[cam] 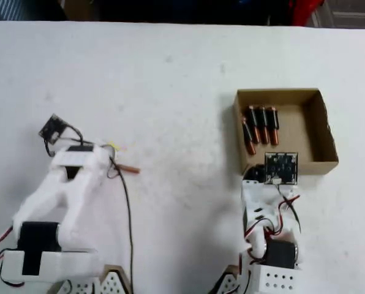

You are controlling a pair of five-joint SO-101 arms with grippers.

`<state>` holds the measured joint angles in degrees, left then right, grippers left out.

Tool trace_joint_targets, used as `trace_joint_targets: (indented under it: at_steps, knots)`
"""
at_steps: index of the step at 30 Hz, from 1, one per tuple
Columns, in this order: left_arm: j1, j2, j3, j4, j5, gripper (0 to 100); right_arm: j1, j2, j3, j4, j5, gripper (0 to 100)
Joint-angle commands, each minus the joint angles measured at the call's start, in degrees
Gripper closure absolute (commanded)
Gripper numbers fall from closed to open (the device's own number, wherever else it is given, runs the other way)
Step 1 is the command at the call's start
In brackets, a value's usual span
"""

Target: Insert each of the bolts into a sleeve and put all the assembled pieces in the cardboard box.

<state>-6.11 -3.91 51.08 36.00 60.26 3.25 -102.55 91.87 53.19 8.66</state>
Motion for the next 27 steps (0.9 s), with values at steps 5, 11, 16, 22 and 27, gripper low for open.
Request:
trace_joint_targets:
  at_steps: [5, 11, 16, 22, 27]
  knots:
    - [-2.0, 0.9, -2.6, -1.5, -3.4, 94, -0.6, -0.7, -0.4, -1.4, -0.1, 96.4]
    - [-1.8, 0.6, -2.6, -1.5, -15.2, 98, -0.6, -0.7, -0.4, -1.4, -0.1, 96.4]
    - [-1.8, 0.6, -2.6, -1.5, -23.8, 98, -0.6, -0.7, -0.4, -1.4, -0.1, 96.4]
    - [0.4, 0.6, -2.6, -1.5, -31.6, 98, -0.6, -0.7, -0.4, -1.5, -0.1, 96.4]
    - [2.6, 0.5, -2.6, -1.5, -39.2, 98, -0.6, -0.7, -0.4, -1.5, -0.1, 96.4]
